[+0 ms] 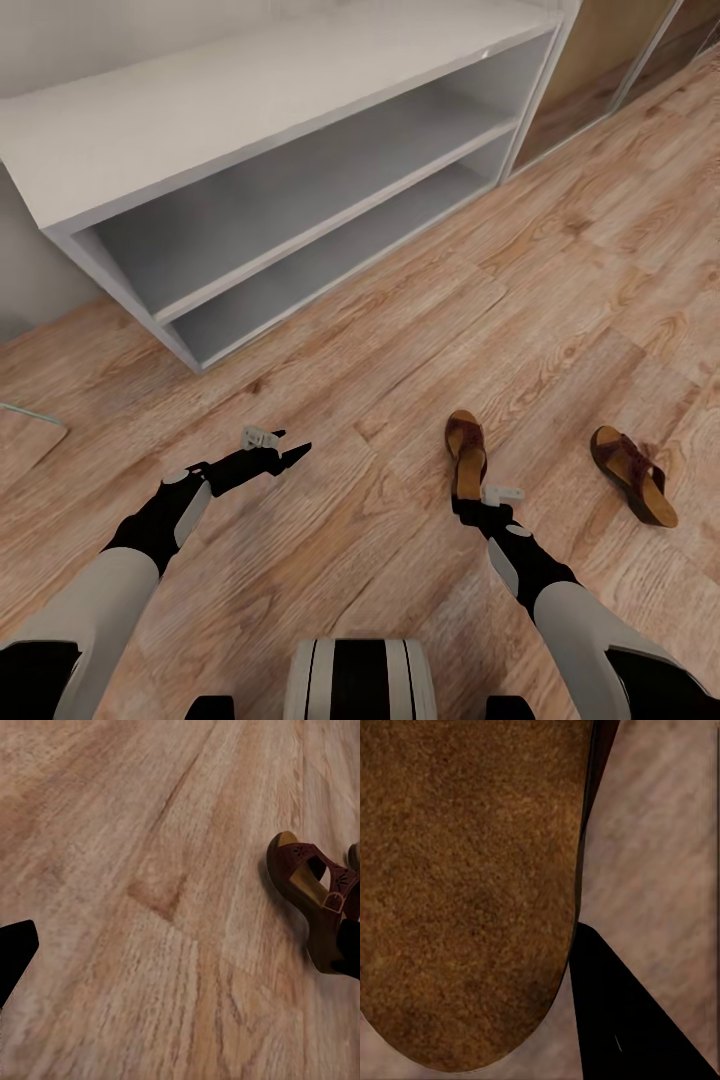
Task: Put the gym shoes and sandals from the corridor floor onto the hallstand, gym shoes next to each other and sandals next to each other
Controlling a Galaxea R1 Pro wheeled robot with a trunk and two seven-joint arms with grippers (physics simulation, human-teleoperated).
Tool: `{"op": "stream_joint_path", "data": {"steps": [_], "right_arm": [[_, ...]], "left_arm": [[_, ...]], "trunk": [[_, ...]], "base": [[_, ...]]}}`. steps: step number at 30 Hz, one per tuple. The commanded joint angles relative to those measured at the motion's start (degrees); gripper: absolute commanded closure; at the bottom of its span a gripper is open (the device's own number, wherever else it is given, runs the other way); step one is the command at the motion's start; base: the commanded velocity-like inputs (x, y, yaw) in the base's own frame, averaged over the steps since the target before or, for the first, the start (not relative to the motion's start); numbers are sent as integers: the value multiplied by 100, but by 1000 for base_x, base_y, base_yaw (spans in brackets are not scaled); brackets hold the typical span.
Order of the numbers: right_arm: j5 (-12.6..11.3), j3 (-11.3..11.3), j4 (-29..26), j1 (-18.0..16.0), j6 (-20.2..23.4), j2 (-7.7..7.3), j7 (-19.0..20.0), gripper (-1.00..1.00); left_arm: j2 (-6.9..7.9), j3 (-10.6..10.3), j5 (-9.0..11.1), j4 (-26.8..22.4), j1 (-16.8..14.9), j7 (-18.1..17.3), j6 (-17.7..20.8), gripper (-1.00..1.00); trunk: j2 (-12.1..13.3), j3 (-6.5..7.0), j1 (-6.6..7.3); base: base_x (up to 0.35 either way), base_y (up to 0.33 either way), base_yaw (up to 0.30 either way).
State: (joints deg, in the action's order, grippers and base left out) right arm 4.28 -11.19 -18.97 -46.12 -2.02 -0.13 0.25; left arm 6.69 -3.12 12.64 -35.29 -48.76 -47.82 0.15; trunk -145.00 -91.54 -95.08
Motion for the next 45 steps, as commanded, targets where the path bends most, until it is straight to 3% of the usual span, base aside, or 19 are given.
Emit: {"op": "stream_joint_path", "data": {"steps": [1,9,14,18,22,45], "right_arm": [[25,-30,6,-3,-18,3,-8,100],[31,-16,-9,-3,-17,4,5,100],[30,-16,-12,-3,-18,4,27,100],[29,-16,-53,-3,-18,4,27,100],[30,-20,-56,-3,-18,4,27,100],[29,-23,-52,-3,-18,4,27,100]], "left_arm": [[8,-32,45,3,-2,1,2,-100],[-6,-39,56,7,-1,-2,2,-100],[-94,-34,62,41,-2,-8,4,-100],[-118,-23,64,403,-2,9,4,-100],[-116,-18,63,439,-2,-6,2,-100],[-116,-22,72,426,-2,-17,2,-100]], "trunk": [[1,20,3],[11,197,24],[18,308,37],[23,397,47],[29,490,57],[59,1205,117]], "base": [[0,0,0],[0,0,0],[0,0,0],[0,0,0],[0,0,0],[0,0,-71]]}}
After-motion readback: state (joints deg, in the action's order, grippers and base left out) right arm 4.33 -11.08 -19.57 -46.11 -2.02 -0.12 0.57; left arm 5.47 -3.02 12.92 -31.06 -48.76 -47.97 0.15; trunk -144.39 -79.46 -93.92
